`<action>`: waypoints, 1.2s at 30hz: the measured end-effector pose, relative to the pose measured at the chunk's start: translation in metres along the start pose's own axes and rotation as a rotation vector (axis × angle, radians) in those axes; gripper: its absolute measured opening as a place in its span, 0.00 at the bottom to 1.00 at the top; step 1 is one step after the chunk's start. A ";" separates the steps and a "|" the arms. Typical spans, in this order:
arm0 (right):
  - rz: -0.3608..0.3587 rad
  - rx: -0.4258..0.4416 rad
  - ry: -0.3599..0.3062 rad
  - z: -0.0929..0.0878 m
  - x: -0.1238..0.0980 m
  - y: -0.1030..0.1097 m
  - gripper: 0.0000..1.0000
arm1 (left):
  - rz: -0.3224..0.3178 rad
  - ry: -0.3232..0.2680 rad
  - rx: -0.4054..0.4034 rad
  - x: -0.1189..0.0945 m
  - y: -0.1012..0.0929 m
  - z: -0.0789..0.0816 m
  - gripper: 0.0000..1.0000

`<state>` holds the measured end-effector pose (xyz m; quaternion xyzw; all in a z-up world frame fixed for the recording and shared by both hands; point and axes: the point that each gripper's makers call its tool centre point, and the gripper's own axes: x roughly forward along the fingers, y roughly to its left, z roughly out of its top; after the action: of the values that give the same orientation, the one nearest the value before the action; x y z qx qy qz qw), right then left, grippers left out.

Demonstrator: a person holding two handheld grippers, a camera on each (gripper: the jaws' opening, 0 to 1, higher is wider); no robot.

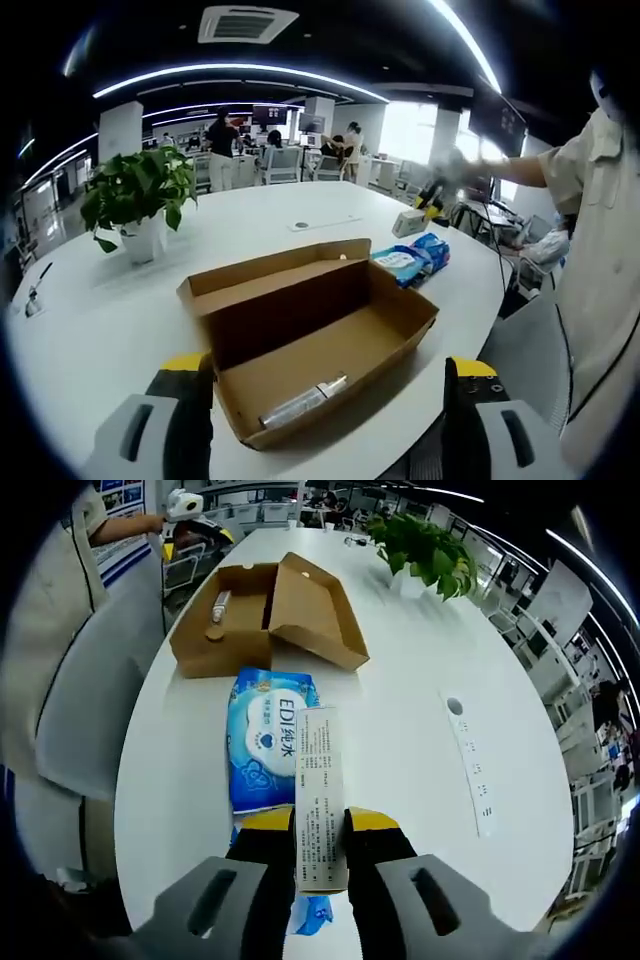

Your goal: Operate the shoe box by opening the lid, removing the specified soft item, and placing it in the target area until the item is outside and the box remains undamaged.

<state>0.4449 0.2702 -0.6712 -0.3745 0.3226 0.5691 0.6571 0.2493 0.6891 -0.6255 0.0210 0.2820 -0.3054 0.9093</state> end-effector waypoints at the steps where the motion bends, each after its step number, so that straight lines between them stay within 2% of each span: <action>1: -0.002 0.006 0.004 -0.003 0.001 -0.002 0.16 | 0.001 0.001 -0.002 0.000 0.000 0.000 0.98; 8: -0.011 0.026 0.031 -0.021 0.004 -0.010 0.16 | -0.005 0.008 -0.004 0.004 -0.002 -0.001 0.97; 12: -0.010 0.026 0.062 -0.037 0.010 -0.015 0.16 | -0.008 0.015 -0.003 0.007 -0.002 0.000 0.97; 16: -0.003 0.025 0.085 -0.048 0.016 -0.014 0.16 | -0.005 0.017 -0.008 0.009 -0.001 0.000 0.97; 24: 0.011 0.014 0.125 -0.059 0.027 -0.012 0.16 | 0.001 0.020 -0.018 0.011 0.002 -0.002 0.96; 28: 0.022 0.005 0.145 -0.064 0.032 -0.011 0.16 | 0.006 0.032 -0.028 0.011 0.002 -0.008 0.96; 35: 0.030 -0.048 0.216 -0.078 0.035 -0.012 0.16 | 0.009 0.045 -0.047 0.012 0.002 -0.015 0.96; 36: 0.029 -0.076 0.235 -0.081 0.035 -0.013 0.16 | 0.008 0.046 -0.049 0.013 0.002 -0.015 0.96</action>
<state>0.4628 0.2175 -0.7405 -0.4586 0.3810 0.5425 0.5918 0.2513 0.6871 -0.6449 0.0069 0.3101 -0.2945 0.9039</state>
